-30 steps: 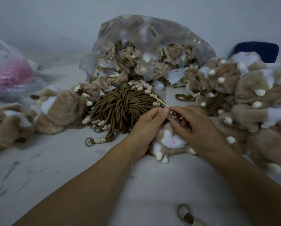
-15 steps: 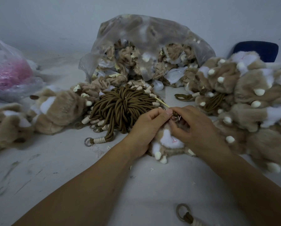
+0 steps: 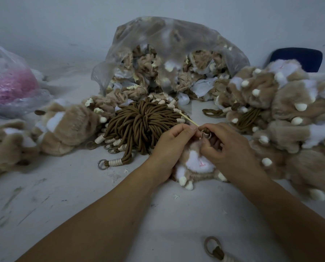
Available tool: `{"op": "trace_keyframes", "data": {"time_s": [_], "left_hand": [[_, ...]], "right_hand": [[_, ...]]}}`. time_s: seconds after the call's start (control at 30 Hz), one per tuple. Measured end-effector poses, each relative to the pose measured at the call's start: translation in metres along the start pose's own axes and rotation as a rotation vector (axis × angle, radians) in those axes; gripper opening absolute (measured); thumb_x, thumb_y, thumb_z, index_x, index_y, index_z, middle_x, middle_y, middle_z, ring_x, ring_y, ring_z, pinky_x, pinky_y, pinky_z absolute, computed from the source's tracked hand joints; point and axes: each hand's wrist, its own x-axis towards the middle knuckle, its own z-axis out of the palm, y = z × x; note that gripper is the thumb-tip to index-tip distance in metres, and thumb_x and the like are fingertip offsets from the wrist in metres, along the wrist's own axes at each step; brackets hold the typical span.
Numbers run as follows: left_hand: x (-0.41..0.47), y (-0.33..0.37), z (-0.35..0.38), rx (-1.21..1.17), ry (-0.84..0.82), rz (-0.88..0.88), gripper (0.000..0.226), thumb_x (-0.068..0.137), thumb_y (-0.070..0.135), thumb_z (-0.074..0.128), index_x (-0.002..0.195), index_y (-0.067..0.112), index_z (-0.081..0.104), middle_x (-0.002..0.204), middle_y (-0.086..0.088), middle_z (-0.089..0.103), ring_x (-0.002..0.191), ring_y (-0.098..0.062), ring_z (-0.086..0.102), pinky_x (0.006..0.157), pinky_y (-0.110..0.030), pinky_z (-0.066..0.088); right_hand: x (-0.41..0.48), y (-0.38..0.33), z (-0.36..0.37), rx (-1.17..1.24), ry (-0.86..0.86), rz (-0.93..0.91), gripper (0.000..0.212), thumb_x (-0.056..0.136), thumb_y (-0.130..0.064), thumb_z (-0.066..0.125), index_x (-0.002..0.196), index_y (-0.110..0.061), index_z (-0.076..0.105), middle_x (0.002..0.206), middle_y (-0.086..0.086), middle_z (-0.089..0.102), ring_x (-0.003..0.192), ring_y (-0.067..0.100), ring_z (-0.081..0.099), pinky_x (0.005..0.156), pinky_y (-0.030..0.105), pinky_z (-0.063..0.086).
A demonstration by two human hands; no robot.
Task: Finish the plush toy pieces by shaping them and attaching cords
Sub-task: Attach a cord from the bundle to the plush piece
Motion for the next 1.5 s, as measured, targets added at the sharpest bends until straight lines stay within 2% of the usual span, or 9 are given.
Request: {"op": "trace_keyframes", "data": {"time_s": [0.27,0.4,0.47,0.67,0.77,0.9,1.13,1.3,1.5], "left_hand": [[0.002,0.013,-0.009,0.461,-0.027,0.064,0.021,0.087,0.049,0.057,0.088,0.030,0.068,0.088,0.015,0.069,0.087,0.003,0.062,0.079,-0.017,0.048],[-0.001,0.010,-0.011,0.847,-0.335,-0.092,0.070,0.077,0.064,0.062,0.138,0.032,0.048,0.133,0.015,0.051,0.124,-0.006,0.049,0.101,-0.030,0.044],[-0.002,0.008,-0.010,0.928,-0.302,-0.092,0.074,0.082,0.059,0.067,0.144,0.027,0.041,0.129,0.018,0.042,0.128,-0.009,0.041,0.100,-0.031,0.038],[-0.003,0.001,-0.009,0.772,-0.174,-0.011,0.038,0.084,0.047,0.068,0.114,0.027,0.057,0.106,0.008,0.063,0.096,-0.007,0.061,0.082,-0.030,0.052],[-0.005,-0.002,-0.005,0.786,-0.082,0.183,0.017,0.086,0.030,0.064,0.095,0.033,0.049,0.093,0.014,0.053,0.079,0.004,0.052,0.066,-0.019,0.041],[-0.003,-0.004,-0.007,0.817,0.017,0.384,0.023,0.081,0.022,0.053,0.103,0.029,0.050,0.101,0.016,0.035,0.091,0.003,0.046,0.073,-0.014,0.041],[-0.002,-0.008,-0.003,0.855,0.065,0.484,0.025,0.086,0.015,0.062,0.111,0.014,0.062,0.115,0.007,0.039,0.106,-0.015,0.049,0.083,-0.041,0.051],[-0.005,-0.008,0.000,0.806,-0.044,0.331,0.037,0.079,0.047,0.053,0.108,0.024,0.054,0.120,0.019,0.037,0.112,-0.002,0.048,0.093,-0.026,0.045],[-0.006,-0.009,-0.001,0.759,-0.063,0.337,0.039,0.094,0.045,0.043,0.109,0.014,0.062,0.118,0.012,0.044,0.108,0.003,0.048,0.093,-0.017,0.040]], "right_hand": [[0.001,0.001,-0.004,-0.032,0.072,0.071,0.022,0.084,-0.015,0.062,0.105,-0.016,0.066,0.081,0.000,0.057,0.073,0.011,0.048,0.066,0.014,0.038],[0.001,0.003,-0.009,-0.011,0.095,0.110,0.019,0.082,-0.019,0.061,0.100,-0.014,0.066,0.077,-0.001,0.055,0.069,0.012,0.049,0.067,0.029,0.043],[0.001,0.004,-0.010,0.007,0.110,0.135,0.018,0.082,-0.019,0.061,0.099,-0.015,0.066,0.076,-0.008,0.051,0.070,0.010,0.049,0.066,0.022,0.040],[0.000,0.003,-0.012,-0.002,0.187,0.163,0.019,0.083,-0.014,0.061,0.100,-0.012,0.067,0.078,-0.002,0.055,0.068,0.012,0.047,0.062,0.018,0.033],[0.000,0.004,-0.015,0.022,0.288,0.171,0.016,0.084,-0.015,0.059,0.099,-0.014,0.067,0.077,0.001,0.053,0.065,0.012,0.045,0.061,0.023,0.035],[0.000,0.005,-0.017,0.059,0.333,0.177,0.020,0.086,-0.025,0.052,0.098,-0.017,0.065,0.077,-0.004,0.051,0.063,0.011,0.046,0.059,0.022,0.038],[-0.005,-0.009,-0.005,0.018,0.145,0.082,0.016,0.083,-0.022,0.059,0.094,-0.012,0.066,0.080,-0.001,0.057,0.070,0.009,0.046,0.066,0.027,0.041],[-0.005,-0.007,-0.005,0.030,0.136,0.126,0.023,0.080,-0.026,0.056,0.094,-0.011,0.066,0.079,-0.004,0.054,0.073,0.008,0.046,0.068,0.028,0.043],[-0.005,-0.006,-0.006,0.054,0.114,0.150,0.025,0.080,-0.031,0.054,0.096,-0.015,0.066,0.082,-0.003,0.057,0.073,0.009,0.050,0.070,0.035,0.048]]}}
